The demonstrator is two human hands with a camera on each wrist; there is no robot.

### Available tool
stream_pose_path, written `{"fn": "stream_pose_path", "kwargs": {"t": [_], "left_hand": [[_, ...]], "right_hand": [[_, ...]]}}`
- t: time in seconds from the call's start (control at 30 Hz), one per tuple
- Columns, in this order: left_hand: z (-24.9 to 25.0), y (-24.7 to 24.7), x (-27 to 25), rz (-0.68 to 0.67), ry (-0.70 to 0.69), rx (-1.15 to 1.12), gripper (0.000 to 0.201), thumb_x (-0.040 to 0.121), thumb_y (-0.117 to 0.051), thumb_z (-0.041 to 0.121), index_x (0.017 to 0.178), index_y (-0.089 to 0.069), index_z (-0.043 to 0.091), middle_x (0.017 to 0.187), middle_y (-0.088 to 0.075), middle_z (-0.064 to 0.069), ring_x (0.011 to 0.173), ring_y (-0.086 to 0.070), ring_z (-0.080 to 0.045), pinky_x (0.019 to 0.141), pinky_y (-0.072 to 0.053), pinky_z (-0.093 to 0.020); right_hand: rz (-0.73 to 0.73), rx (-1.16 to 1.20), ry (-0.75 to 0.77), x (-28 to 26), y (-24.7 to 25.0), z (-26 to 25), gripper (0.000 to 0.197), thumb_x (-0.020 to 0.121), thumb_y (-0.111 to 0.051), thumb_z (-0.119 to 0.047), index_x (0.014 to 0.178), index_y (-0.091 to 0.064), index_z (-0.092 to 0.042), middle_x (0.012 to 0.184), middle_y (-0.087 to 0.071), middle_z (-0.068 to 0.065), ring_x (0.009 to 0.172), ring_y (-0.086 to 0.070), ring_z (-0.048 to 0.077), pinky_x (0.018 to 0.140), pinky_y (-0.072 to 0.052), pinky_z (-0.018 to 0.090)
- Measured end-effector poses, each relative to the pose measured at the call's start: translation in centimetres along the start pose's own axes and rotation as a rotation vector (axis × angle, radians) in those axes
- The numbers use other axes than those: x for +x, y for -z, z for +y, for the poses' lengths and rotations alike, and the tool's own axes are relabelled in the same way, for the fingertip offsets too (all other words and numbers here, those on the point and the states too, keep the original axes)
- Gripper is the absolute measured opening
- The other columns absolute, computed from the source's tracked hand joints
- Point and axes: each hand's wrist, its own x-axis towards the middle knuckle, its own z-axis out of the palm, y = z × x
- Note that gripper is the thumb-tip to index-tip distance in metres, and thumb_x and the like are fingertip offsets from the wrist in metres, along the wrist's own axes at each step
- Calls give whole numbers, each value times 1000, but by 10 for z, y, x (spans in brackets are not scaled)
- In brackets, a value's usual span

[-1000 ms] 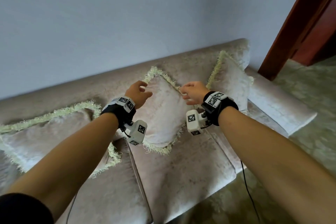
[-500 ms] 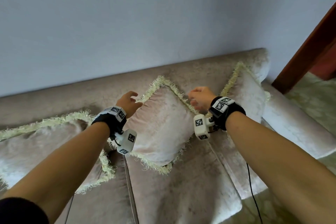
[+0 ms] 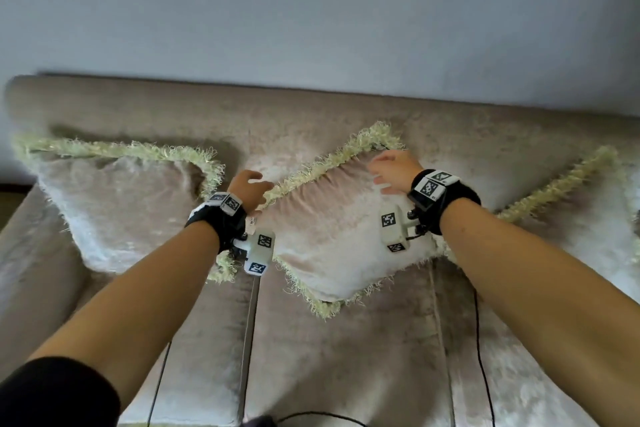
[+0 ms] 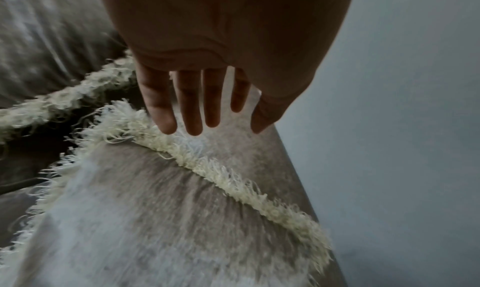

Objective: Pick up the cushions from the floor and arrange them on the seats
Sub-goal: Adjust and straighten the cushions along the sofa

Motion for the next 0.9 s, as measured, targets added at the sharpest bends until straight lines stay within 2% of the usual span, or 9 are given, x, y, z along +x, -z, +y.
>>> {"fn": "stream_pose_path", "kwargs": {"t": [0.07, 0.17, 0.3, 0.37, 0.43, 0.5, 0.6, 0.73, 0.9], "left_hand": [[-17, -2, 6, 53, 56, -50, 42, 89, -66, 20, 128, -49, 14, 101, -62, -12, 80, -60, -23, 69, -52, -36], [-40, -7, 15, 105, 119, -74, 45, 90, -64, 21, 132, -48, 14, 112, -61, -10, 95, -63, -26, 66, -54, -33], [-59, -11, 32, 139, 218, -131, 47, 89, -64, 25, 133, -49, 18, 115, -60, -10, 99, -63, -28, 65, -56, -34], [-67, -10, 48, 143, 253, -135, 50, 86, -65, 30, 133, -48, 23, 116, -59, -9, 92, -63, -24, 58, -55, -34], [-74, -13, 62, 143, 280, -143, 53, 86, -64, 32, 136, -44, 27, 117, -56, -8, 86, -60, -22, 55, -53, -34], [-75, -17, 72, 120, 293, -134, 58, 89, -62, 28, 142, -37, 26, 114, -52, -9, 82, -55, -23, 63, -55, -37], [-74, -22, 84, 88, 265, -74, 64, 92, -59, 23, 148, -27, 19, 107, -51, -9, 79, -50, -21, 83, -49, -41], [-78, -26, 113, 79, 246, 60, 70, 92, -62, 20, 150, -24, 8, 149, -38, -18, 131, -43, -32, 104, -36, -40], [-88, -48, 124, -10, 259, 59, 66, 92, -62, 19, 148, -29, 7, 136, -51, -19, 120, -53, -35, 93, -44, -41]], "right_hand": [[-5, -88, 44, 20, -7, 2, 6, 88, -67, -14, 83, -68, -17, 89, -64, -1, 97, -63, 24, 73, -58, 37], [3, -215, 98, 50, -19, 9, 6, 77, -73, -30, 73, -69, -30, 85, -65, -10, 99, -65, 25, 89, -56, 41], [5, -366, 159, 75, -28, 9, 34, 85, -66, -30, 118, -64, -19, 111, -59, -5, 98, -58, 17, 86, -45, 27], [125, -429, 188, 88, -32, 9, 52, 78, -62, -38, 129, -53, -30, 137, -51, 3, 114, -57, 24, 99, -47, 38], [182, -518, 213, 96, -36, 12, 60, 84, -61, -31, 141, -43, -32, 159, -22, 8, 143, -29, 31, 116, -30, 48], [163, -643, 207, 104, -38, 17, 70, 87, -62, -25, 149, -30, -34, 165, 3, 4, 151, -3, 30, 121, -15, 50], [81, -770, 152, 115, -40, 27, 81, 86, -66, -30, 153, -20, -38, 164, 17, 1, 150, 8, 35, 120, -5, 54], [64, -819, 109, 138, -41, 38, 78, 85, -65, -39, 152, -25, -38, 165, 0, 0, 150, -2, 36, 121, -8, 55], [72, -960, 158, 149, -41, 49, 86, 87, -63, -47, 154, -9, -37, 150, -37, 12, 137, -30, 43, 108, -34, 55]]}}
